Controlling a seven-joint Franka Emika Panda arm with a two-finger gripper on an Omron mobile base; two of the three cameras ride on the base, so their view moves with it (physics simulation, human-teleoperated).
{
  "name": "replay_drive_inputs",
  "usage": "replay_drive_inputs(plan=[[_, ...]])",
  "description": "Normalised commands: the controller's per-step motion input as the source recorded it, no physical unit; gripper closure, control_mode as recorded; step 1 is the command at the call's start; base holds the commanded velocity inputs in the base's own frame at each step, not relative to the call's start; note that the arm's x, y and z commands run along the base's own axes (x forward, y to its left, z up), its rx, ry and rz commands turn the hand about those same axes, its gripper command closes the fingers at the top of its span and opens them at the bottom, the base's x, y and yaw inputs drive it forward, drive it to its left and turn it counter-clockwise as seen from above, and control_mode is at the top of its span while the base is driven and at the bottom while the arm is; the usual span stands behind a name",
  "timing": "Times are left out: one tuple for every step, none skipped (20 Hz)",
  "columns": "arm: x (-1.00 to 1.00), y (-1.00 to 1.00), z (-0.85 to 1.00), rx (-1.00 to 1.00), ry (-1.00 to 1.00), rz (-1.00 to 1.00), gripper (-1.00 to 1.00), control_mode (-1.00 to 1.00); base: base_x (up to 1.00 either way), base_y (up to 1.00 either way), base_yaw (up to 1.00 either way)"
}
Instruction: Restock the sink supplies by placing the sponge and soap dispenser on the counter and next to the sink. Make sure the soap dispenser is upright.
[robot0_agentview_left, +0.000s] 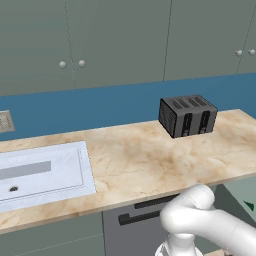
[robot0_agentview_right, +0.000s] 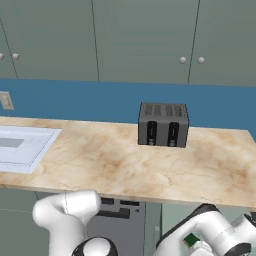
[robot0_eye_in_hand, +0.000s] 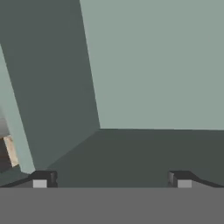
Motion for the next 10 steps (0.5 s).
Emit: replay_drive_inputs(plan=[[0.62,-0.73,0.27,-0.07,0.07,0.0,-1.0,-1.0,0.0,0.0,0.0],[0.73,-0.6,0.15,-0.1,0.05,0.0,-1.0,-1.0,0.0,0.0,0.0],[0.83,-0.53,0.1,-0.11,0.07,0.0,-1.0,-1.0,0.0,0.0,0.0],[0.73,-0.44,0.0,-0.13,0.06,0.0,-1.0,-1.0,0.0,0.0,0.0],[0.51,-0.3,-0.07,-0.19,0.02,0.03,-1.0,-1.0,0.0,0.0,0.0],[0.3,-0.29,-0.08,-0.24,0.0,0.04,-1.0,-1.0,0.0,0.0,0.0],[0.25,-0.28,-0.06,-0.26,-0.02,0.03,-1.0,-1.0,0.0,0.0,0.0],[0.34,-0.24,0.0,-0.27,-0.07,0.06,-1.0,-1.0,0.0,0.0,0.0],[0.3,-0.24,0.0,-0.25,-0.13,0.06,-1.0,-1.0,0.0,0.0,0.0],[0.18,-0.24,0.0,-0.24,-0.14,0.04,-1.0,-1.0,0.0,0.0,0.0]])
